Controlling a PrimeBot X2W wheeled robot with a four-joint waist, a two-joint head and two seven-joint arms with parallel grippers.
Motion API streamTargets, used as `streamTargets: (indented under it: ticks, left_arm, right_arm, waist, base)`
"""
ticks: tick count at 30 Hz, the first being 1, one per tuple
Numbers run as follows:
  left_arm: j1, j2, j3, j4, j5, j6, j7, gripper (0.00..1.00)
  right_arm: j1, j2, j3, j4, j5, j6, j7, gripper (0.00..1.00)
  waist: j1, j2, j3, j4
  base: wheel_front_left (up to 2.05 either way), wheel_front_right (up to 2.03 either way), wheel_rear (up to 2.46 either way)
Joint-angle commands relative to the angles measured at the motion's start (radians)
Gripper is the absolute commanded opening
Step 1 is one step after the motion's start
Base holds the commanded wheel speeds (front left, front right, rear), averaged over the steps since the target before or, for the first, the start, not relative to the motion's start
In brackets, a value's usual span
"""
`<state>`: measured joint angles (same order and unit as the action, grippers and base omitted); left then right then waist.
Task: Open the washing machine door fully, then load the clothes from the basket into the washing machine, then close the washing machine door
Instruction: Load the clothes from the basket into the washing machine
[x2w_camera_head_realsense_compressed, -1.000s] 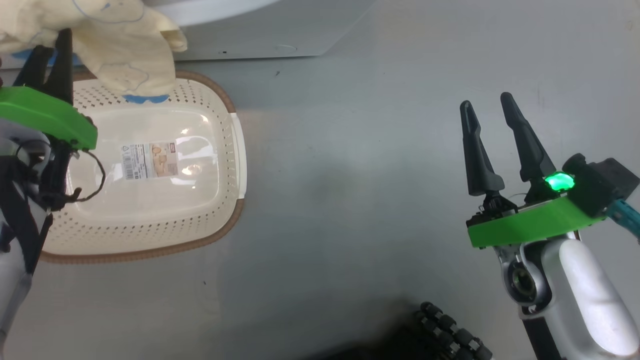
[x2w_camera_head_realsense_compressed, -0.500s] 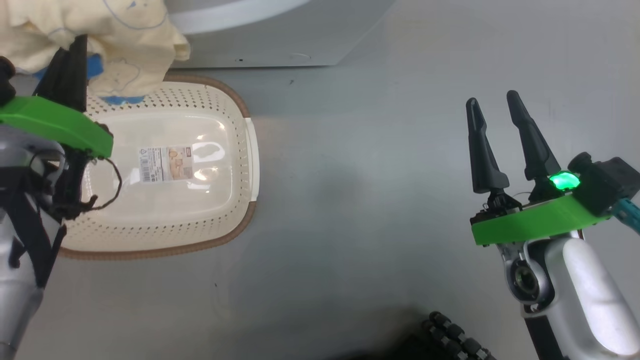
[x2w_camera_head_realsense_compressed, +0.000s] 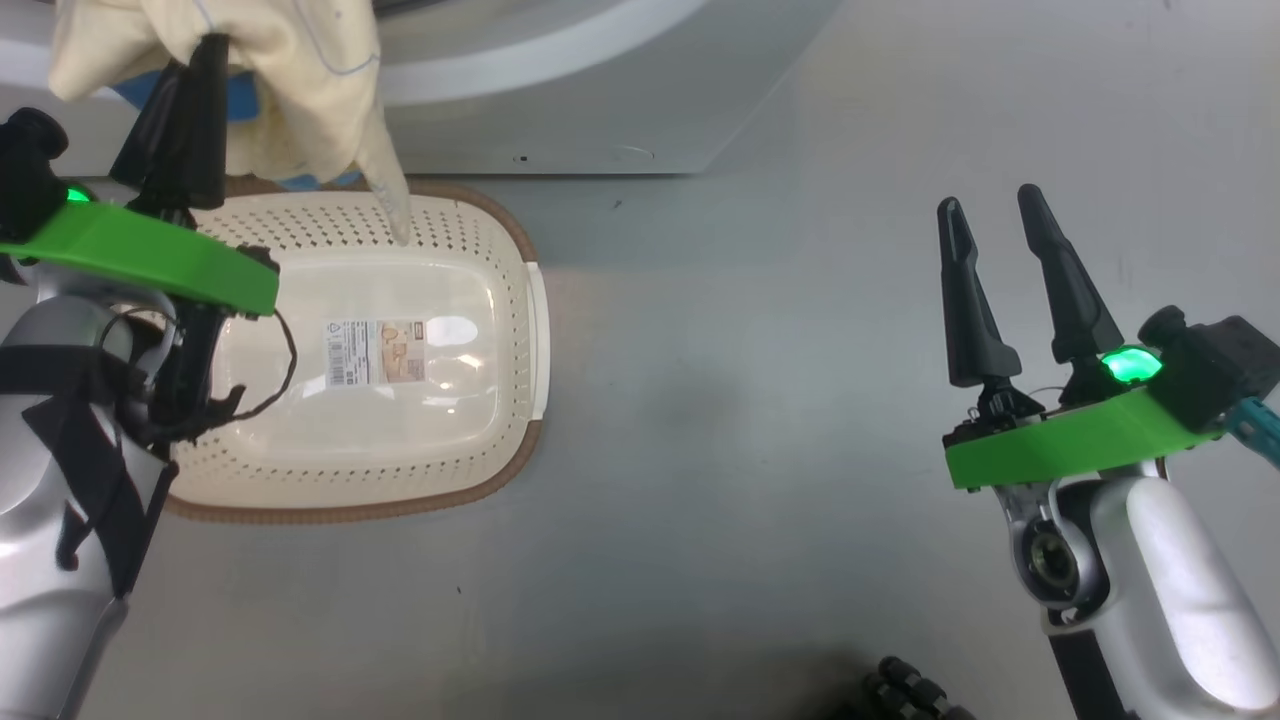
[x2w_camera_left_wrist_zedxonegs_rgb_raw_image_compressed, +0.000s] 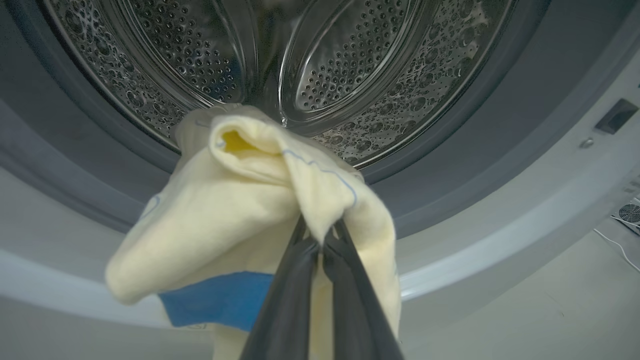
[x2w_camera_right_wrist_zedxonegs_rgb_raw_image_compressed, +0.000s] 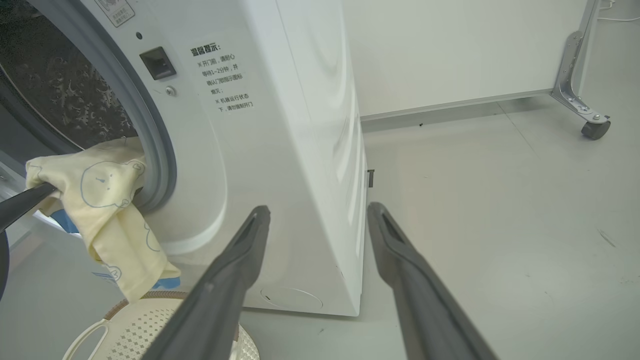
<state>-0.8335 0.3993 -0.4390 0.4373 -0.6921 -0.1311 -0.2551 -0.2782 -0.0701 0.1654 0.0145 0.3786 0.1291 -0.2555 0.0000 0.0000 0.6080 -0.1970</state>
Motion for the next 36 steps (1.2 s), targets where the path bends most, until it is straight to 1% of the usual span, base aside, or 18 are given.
streamTargets:
  ticks: [1,6,12,15,23,26,29,33,36]
  left_arm:
    - [-0.022,0.037,0.039,-0.046,0.014,0.000,-0.007,0.00]
    - [-0.081,0.054,0.018,-0.046,0.022,0.000,-0.007,0.00]
    - [-0.202,0.064,-0.032,0.020,0.010,0.000,-0.007,0.00]
    - [-0.271,0.065,-0.063,0.080,-0.011,0.000,-0.007,0.00]
    - [-0.447,0.065,-0.189,0.321,-0.114,0.000,0.008,0.00]
    - [-0.503,0.065,-0.229,0.383,-0.142,0.000,0.007,0.00]
    - [-0.559,0.071,-0.258,0.428,-0.144,0.000,0.000,0.00]
    - [-0.619,0.080,-0.257,0.438,-0.125,0.000,-0.005,0.00]
    - [-0.662,0.092,-0.196,0.386,-0.064,0.000,-0.006,0.00]
  right_arm:
    - [0.013,0.002,0.012,-0.024,0.006,0.002,-0.006,1.00]
    - [0.016,0.007,0.012,-0.021,0.012,0.002,-0.006,1.00]
    - [0.021,0.013,0.009,-0.020,0.019,0.002,-0.006,1.00]
    - [0.022,0.015,0.006,-0.020,0.022,0.002,-0.006,1.00]
    - [0.026,0.018,0.033,-0.013,0.030,0.002,-0.006,1.00]
    - [0.030,0.019,0.045,-0.012,0.033,0.002,-0.006,1.00]
    - [0.032,0.019,0.049,-0.012,0.036,0.002,-0.006,1.00]
    - [0.033,0.020,0.052,-0.017,0.043,0.002,-0.006,1.00]
    - [0.031,0.020,0.052,-0.024,0.050,0.002,-0.006,1.00]
  waist:
    - [0.0000,0.0000,-0.007,-0.001]
    - [0.0000,0.0000,-0.015,-0.006]
    - [0.0000,0.0000,-0.017,-0.011]
    - [0.0000,0.0000,-0.017,-0.014]
    - [0.0000,0.0000,-0.025,-0.049]
    - [0.0000,0.0000,-0.024,-0.067]
    - [0.0000,0.0000,-0.018,-0.085]
    - [0.0000,0.0000,-0.007,-0.099]
    - [0.0000,0.0000,0.006,-0.106]
  base:
    - [0.00,0.00,0.00]
    - [0.00,0.00,0.00]
    - [0.00,0.00,0.00]
    - [0.00,0.00,0.00]
    - [0.00,0.00,0.00]
    - [0.00,0.00,0.00]
    - [0.00,0.00,0.00]
    - [0.00,0.00,0.00]
    - [0.00,0.00,0.00]
